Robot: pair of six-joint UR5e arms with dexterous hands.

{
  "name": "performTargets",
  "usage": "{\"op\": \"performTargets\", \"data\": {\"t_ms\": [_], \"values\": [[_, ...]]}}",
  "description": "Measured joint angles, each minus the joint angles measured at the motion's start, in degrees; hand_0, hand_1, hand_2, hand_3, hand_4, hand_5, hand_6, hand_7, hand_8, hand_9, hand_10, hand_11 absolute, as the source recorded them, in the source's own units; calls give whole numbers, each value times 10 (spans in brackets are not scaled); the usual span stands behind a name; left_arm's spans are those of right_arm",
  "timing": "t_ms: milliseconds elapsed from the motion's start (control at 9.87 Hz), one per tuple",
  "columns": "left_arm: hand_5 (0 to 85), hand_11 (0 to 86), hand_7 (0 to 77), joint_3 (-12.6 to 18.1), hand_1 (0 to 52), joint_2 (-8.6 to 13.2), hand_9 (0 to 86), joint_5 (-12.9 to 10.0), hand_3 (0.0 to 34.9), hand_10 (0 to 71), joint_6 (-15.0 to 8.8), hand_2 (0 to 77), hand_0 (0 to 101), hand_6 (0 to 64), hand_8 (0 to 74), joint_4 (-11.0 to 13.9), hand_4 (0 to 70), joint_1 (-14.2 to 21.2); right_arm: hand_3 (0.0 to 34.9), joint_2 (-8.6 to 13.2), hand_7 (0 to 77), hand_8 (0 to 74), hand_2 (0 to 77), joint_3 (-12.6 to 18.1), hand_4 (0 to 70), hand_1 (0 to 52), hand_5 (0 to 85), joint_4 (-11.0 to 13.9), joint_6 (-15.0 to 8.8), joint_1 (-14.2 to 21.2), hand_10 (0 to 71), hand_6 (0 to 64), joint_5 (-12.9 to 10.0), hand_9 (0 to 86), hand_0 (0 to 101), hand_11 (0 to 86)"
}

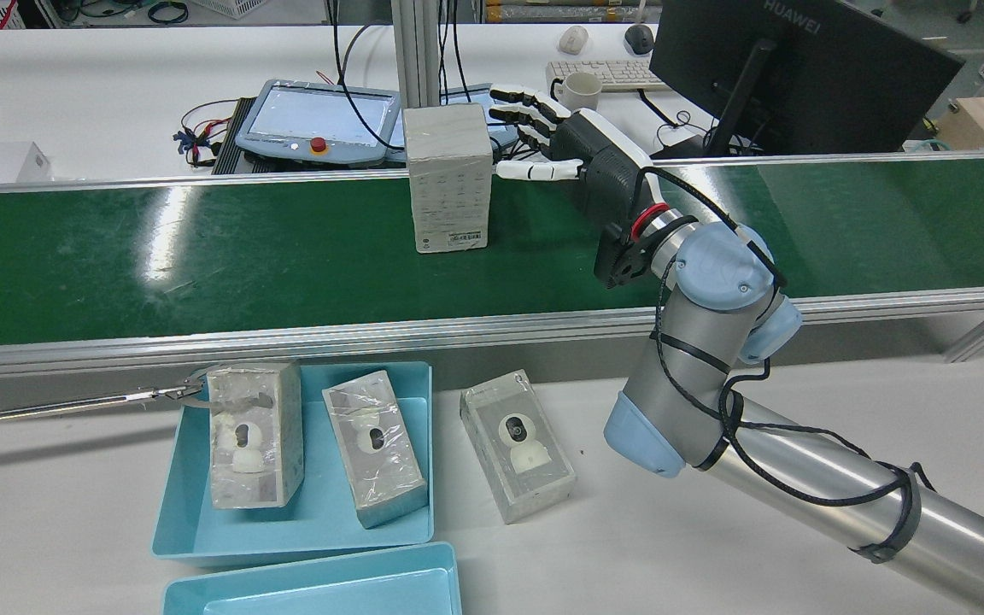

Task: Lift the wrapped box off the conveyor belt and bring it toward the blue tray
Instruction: 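Close the right hand fingers around the wrapped white box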

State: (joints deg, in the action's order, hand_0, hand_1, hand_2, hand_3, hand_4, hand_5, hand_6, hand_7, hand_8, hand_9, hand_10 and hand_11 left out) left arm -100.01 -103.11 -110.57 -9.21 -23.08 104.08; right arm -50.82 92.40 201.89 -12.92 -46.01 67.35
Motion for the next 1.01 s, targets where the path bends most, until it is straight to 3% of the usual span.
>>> {"op": "performTargets", "data": {"t_ms": [811, 912, 1014], "values": [[5, 0, 5, 0, 0, 0, 0, 0, 0, 5, 0, 11, 0, 0, 5, 0, 0, 0, 301, 3, 191, 0, 169, -5, 142, 93, 245, -1, 2, 0, 27, 0, 0, 27, 408, 44], [5, 0, 5, 0, 0, 0, 0, 0, 0, 5, 0, 11, 0, 0, 5, 0, 5, 0, 301, 3, 196, 0, 245, -5, 202, 115, 284, -1, 3, 0, 49, 0, 0, 27, 413, 82], [5, 0, 5, 0, 0, 0, 0, 0, 0, 5, 0, 11, 0, 5, 5, 0, 5, 0, 303, 3, 295, 5, 305, -5, 240, 87, 338, -2, 4, 0, 104, 93, -1, 82, 425, 158]]}}
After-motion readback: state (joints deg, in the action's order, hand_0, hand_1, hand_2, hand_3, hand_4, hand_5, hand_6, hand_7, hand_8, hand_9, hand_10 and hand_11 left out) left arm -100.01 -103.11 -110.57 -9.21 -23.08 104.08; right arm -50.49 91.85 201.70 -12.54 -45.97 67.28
